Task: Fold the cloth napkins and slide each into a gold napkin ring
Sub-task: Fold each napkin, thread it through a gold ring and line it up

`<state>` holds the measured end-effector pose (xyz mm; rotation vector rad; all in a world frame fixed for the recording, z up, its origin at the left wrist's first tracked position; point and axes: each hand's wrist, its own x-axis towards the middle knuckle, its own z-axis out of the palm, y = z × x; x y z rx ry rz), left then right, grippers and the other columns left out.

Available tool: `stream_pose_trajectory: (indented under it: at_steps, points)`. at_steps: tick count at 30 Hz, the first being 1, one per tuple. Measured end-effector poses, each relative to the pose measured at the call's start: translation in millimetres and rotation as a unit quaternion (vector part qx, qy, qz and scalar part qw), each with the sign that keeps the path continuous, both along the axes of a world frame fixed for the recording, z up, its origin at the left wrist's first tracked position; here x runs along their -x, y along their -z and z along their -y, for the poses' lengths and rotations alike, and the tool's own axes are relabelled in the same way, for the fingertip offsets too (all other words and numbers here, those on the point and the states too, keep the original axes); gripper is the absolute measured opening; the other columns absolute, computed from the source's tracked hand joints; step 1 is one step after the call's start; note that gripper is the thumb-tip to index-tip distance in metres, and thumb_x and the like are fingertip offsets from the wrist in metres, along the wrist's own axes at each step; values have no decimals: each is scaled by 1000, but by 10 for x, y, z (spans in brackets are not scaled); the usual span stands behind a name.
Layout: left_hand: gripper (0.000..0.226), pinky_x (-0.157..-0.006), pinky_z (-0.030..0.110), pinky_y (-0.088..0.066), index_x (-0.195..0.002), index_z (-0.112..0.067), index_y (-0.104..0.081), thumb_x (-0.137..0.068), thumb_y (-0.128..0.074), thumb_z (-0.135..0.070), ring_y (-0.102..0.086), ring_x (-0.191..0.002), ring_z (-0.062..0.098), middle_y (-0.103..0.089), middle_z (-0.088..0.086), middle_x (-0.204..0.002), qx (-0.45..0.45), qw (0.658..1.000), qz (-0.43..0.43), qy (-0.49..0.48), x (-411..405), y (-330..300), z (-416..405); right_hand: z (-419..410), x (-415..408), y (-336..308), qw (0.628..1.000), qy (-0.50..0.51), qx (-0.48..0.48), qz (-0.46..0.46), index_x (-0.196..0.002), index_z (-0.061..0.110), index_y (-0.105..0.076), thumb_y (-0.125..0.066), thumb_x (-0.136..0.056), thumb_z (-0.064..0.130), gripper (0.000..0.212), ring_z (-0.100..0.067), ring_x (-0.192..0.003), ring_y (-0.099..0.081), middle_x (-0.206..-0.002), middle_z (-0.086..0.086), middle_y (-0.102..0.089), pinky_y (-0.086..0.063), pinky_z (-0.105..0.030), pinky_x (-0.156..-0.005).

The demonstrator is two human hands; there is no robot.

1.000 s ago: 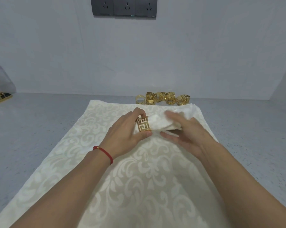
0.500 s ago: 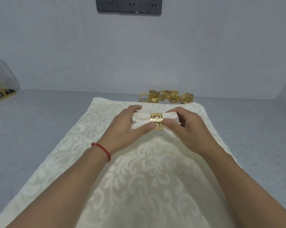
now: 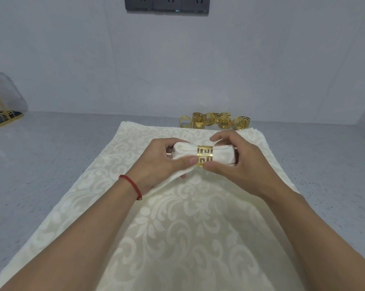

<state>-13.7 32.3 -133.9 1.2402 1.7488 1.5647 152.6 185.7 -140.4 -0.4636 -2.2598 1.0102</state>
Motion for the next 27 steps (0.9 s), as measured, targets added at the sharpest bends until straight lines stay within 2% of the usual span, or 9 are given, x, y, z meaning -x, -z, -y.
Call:
stream_pose_trajectory:
  at_steps: [5, 8, 14, 18, 20, 22, 24, 25, 27]
  points:
    - [30, -65, 26, -55, -111, -17, -73, -82, -81, -13, -70, -82, 19, -73, 8, -104, 10, 1000, -4, -7, 47, 34, 0, -24, 35, 35, 999, 18, 28, 11, -112, 39, -67, -90, -70, 43, 48, -4, -86, -67, -106, 14, -69, -54, -18, -67]
    - [33, -86, 29, -57, -115, -23, -71, -84, -78, -15, -68, -100, 17, -73, -1, -108, 35, 998, -55, -11, 87, 52, 4, -45, 13, 26, 999, 10, 23, 32, -104, 37, -71, -92, -70, 40, 40, 1, -84, -66, -100, 19, -71, -51, -14, -67]
    - [30, -89, 25, -55, -120, -23, -70, -90, -72, -17, -70, -100, 9, -74, -5, -108, 89, 991, -92, 44, 80, -1, 61, -72, -5, 46, 998, 19, 13, 64, -97, 36, -72, -90, -68, 46, 36, -1, -85, -65, -98, 15, -73, -51, -19, -72]
    - [21, -97, 34, -52, -114, -27, -74, -99, -60, -30, -70, -105, 23, -76, 5, -106, 94, 993, -58, 51, 59, -19, 108, -66, -52, 25, 996, 3, 57, 64, -97, 33, -77, -82, -83, 41, 17, -1, -76, -66, -92, 16, -74, -49, -21, -70]
    - [18, -99, 45, -49, -110, -28, -76, -97, -63, -31, -69, -104, 31, -73, 16, -106, 91, 993, -66, 39, 70, -10, 107, -48, -83, 12, 994, -14, 91, 58, -93, 29, -78, -78, -88, 36, 9, -5, -71, -67, -87, 9, -76, -50, -28, -68]
    - [15, -95, 47, -52, -105, -26, -77, -93, -70, -30, -70, -97, 35, -73, 21, -102, 85, 994, -53, 37, 78, 7, 97, -45, -88, 4, 994, -8, 98, 45, -87, 23, -78, -80, -86, 35, 11, -7, -70, -67, -83, 4, -76, -51, -30, -69]
    - [19, -79, 34, -52, -102, -20, -76, -89, -74, -33, -62, -74, 34, -69, 20, -83, 88, 994, -51, 32, 83, 36, 70, -49, -79, 0, 994, 1, 107, 38, -82, 19, -77, -83, -84, 34, 16, -9, -68, -67, -80, 1, -76, -51, -31, -68]
    - [22, -71, 23, -47, -99, -16, -75, -88, -75, -35, -47, -62, 28, -54, 16, -69, 87, 994, -57, 27, 82, 47, 60, -48, -80, -10, 993, 0, 112, 36, -82, 18, -77, -83, -84, 33, 16, -10, -68, -68, -80, 0, -77, -51, -32, -68]
    - [21, -69, 8, -43, -92, -13, -73, -89, -74, -33, -26, -57, 20, -26, 12, -65, 81, 994, -72, 0, 63, 59, 56, -57, -92, -14, 992, -13, 121, 34, -84, 19, -78, -82, -86, 33, 14, -14, -72, -71, -81, 2, -77, -54, -35, -71]
